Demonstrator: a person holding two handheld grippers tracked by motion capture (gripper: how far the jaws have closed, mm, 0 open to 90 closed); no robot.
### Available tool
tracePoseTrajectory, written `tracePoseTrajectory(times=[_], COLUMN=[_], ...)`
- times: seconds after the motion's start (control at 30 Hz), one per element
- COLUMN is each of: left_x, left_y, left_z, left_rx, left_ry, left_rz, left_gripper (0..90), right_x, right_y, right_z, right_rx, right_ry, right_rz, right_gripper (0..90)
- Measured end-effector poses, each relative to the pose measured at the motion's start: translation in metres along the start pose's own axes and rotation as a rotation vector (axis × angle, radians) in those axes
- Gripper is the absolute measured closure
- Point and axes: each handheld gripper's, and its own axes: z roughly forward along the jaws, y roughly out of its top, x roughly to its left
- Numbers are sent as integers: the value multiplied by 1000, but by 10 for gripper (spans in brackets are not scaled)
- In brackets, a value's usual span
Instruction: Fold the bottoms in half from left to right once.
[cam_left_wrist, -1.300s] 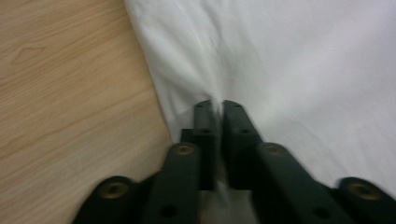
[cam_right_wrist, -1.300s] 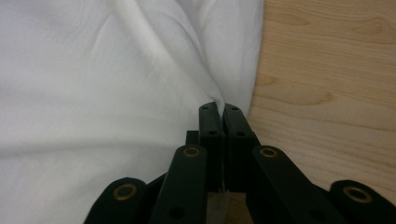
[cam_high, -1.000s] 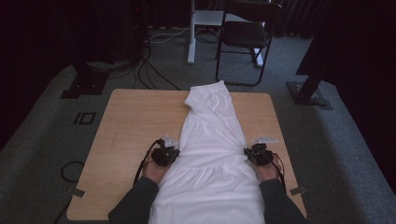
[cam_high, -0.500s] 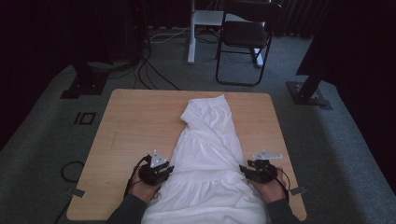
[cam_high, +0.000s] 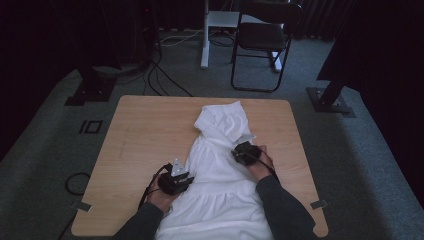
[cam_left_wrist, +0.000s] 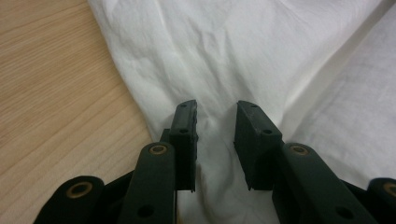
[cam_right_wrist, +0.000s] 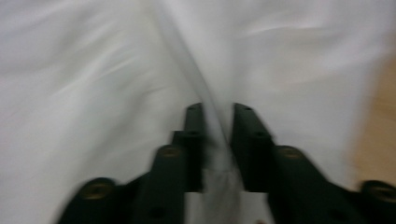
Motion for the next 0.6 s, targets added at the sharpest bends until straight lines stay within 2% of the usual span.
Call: tracePoseTrajectory(times=[0.1,0.13,0.17,0.23,0.3,0.37,0.43,0.5,0.6], left_x=[-1,-2,-3,-5,-5,-3,1,8,18], left_y=[0,0,0,1,3,8,18,35,63], left_z=[-1,-1,-1,-1,-3,-4,-6,-6,11], left_rx=[9,10,10,21,42,47,14,-34,-58], left_ry=[5,4,1,-4,-17,-15,18,37,44], left_rz=[8,9,8,15,27,44,52,49,44], left_gripper=[721,728,731,732,730,692,626,594,583], right_x=[-40,-51,-59,-65,-62,-60,-62,-63,-62], right_y=[-5,-8,-12,-19,-26,-31,-35,-35,-34], right_z=[-16,-18,-16,-8,4,13,18,18,18], right_rx=[-97,-105,-99,-75,-54,-28,-25,-32,-22], right_ry=[-84,-93,-84,-44,-16,-4,20,26,21], right_rz=[219,265,290,295,256,260,294,304,295], right_gripper=[865,866,865,862,848,833,828,827,824])
